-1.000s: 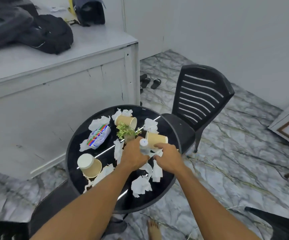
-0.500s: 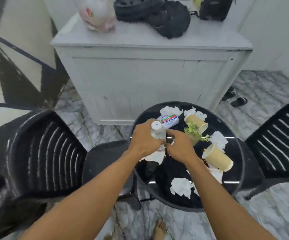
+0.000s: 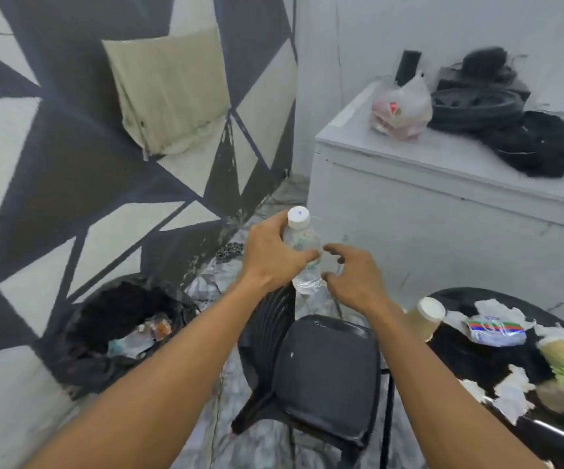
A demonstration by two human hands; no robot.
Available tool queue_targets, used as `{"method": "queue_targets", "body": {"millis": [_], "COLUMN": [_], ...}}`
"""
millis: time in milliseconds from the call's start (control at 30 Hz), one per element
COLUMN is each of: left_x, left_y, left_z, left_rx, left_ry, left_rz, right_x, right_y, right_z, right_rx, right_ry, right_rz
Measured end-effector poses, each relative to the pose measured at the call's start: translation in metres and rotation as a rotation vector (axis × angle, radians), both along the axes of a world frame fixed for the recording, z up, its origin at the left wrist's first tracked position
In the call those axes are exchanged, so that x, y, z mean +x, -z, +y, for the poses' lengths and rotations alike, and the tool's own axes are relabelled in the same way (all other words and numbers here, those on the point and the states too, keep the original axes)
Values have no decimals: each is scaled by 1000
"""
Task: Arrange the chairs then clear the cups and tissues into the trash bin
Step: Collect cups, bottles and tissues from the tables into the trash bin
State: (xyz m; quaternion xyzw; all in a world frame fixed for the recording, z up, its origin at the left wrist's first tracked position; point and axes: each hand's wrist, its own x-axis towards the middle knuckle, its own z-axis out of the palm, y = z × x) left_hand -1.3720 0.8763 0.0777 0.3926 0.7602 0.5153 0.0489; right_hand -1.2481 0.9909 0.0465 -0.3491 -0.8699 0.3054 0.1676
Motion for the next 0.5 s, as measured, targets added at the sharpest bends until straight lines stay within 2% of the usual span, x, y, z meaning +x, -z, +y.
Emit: {"method": "queue_targets", "body": {"millis": [167,267,500], "left_x": [-76,-114,-186], "left_y": [-6,2,49], "left_z": [-78,-117,-182], "left_rx": [10,-23,-210], "left_ry": [-216,-339,-565], "left_rz": [21,22,-47], "right_x": [-94,-144,-256], "right_y": [-8,-3,32], "right_z": [-62,-91,-140], "right_rx": [-25,-6,-19], "right_ry": [-216,-315,-574], "right_rz": [28,-20,-150]}}
